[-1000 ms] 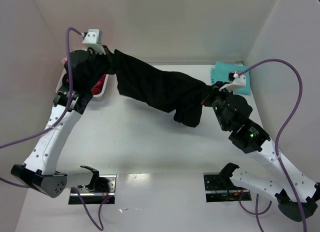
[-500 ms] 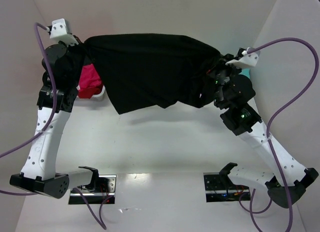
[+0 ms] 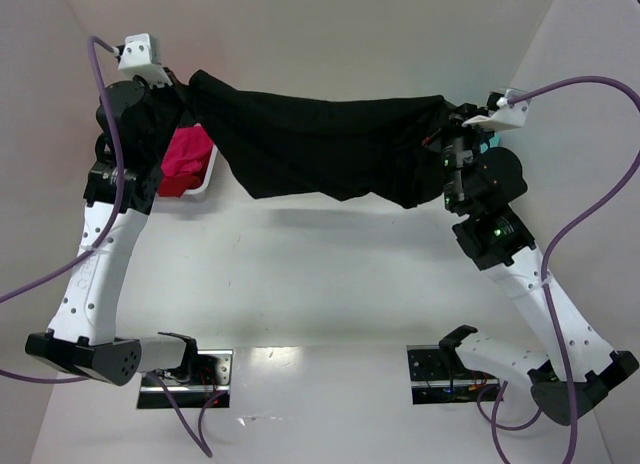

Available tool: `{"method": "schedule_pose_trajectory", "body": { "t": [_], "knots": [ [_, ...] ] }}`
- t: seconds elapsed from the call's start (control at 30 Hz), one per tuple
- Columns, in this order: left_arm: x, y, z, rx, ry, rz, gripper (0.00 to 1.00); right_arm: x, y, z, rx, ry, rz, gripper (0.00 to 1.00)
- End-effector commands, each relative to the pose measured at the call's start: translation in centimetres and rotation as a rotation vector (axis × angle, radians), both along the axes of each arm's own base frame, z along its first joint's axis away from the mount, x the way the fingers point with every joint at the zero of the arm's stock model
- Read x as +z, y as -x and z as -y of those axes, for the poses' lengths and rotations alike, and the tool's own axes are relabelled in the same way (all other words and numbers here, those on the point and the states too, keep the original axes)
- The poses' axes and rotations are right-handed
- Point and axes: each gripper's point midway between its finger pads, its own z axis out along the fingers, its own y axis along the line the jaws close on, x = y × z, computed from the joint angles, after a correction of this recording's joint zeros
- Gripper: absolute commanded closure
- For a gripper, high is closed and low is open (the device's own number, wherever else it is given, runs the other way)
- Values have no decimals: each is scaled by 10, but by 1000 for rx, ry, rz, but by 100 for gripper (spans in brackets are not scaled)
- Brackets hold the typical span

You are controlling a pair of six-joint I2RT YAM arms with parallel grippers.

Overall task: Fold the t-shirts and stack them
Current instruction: Flatten out the tshirt

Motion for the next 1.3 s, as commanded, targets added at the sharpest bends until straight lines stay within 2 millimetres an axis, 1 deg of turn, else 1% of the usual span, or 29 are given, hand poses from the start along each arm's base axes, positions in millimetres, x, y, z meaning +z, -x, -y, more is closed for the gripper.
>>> {"method": "schedule_pose_trajectory", "body": {
  "t": [0.0, 0.03, 0.07, 0.13, 0.2, 0.23, 0.33, 0.4, 0.43, 0.5, 0.53, 0.57, 0.6, 0.63, 0.67, 0.7, 0.73, 0.77, 0.8, 0.83, 0.87, 0.9, 0.97, 1.0, 1.03, 1.07, 1.1, 1.13, 1.27],
  "knots": [
    [5, 15, 9, -75, -13, -21, 100, 2, 14, -15, 137, -36, -25, 99],
    [-1, 17, 8, -75, -16, -47, 100, -13, 13, -19, 155, -35, -60, 99],
    [-7, 20, 9, -84, -19, -77, 100, -20, 20, -25, 206, -45, -80, 99],
    [-4, 38, 8, -95, -21, -91, 100, -33, 37, -44, 347, -10, -122, 99],
    [-7, 50, 6, -95, -23, -111, 100, -32, 56, -61, 484, 3, -135, 99],
    [-4, 63, 6, -104, -11, -118, 100, -39, 65, -68, 540, 9, -172, 99],
    [2, 81, 5, -103, 24, -117, 100, -32, 78, -60, 532, -44, -216, 99],
    [-4, 77, 4, -89, 32, -141, 100, -36, 75, -49, 472, -59, -238, 99],
    [-14, 70, 3, -76, 28, -167, 100, -46, 68, -45, 427, -70, -277, 99],
    [-47, 42, 8, -73, 27, -258, 100, -67, 48, -31, 301, -97, -338, 99],
    [-67, 31, 16, -98, 50, -306, 100, -94, 34, -32, 255, -85, -413, 100],
    [-85, 13, 22, -114, 49, -336, 100, -106, 27, -34, 240, -93, -444, 100],
    [-100, 5, 26, -119, 64, -363, 100, -118, 20, -35, 215, -102, -474, 100],
    [-114, -2, 27, -116, 73, -385, 100, -141, 13, -33, 183, -95, -525, 100],
    [-149, -14, 26, -110, 70, -455, 100, -162, 4, -34, 153, -90, -574, 100],
    [-160, -20, 29, -115, 83, -473, 100, -183, -2, -30, 122, -119, -615, 100],
    [-188, -27, 25, -101, 81, -530, 100, -196, -6, -26, 100, -134, -637, 100],
    [-199, -30, 26, -99, 79, -546, 100, -222, -7, -25, 95, -155, -692, 100],
    [-210, -32, 26, -98, 78, -563, 100, -231, -12, -14, 69, -188, -698, 100],
    [-223, -37, 21, -76, 75, -586, 100, -233, -10, -11, 89, -216, -697, 100],
    [-235, -36, 20, -77, 64, -599, 100, -250, -7, -4, 76, -218, -719, 100],
    [-243, -37, 20, -77, 63, -609, 100, -255, -4, 9, 42, -240, -714, 100],
    [-259, -41, 18, -75, 66, -634, 100, -260, -5, 17, 16, -246, -720, 100],
    [-274, -42, 23, -97, 71, -663, 100, -264, -4, 20, 18, -222, -732, 100],
    [-289, -42, 29, -131, 82, -683, 100, -275, -4, 19, 22, -207, -761, 100],
    [-296, -42, 32, -148, 87, -694, 100, -277, -6, 15, 39, -208, -767, 100],
    [-303, -42, 35, -161, 91, -706, 100, -290, -6, 11, 53, -203, -804, 100],
    [-314, -42, 40, -187, 100, -727, 100, -294, -7, 11, 53, -203, -804, 100],
    [-339, -46, 42, -193, 103, -770, 100, -314, -7, 8, 58, -226, -821, 100]
  ]
}}
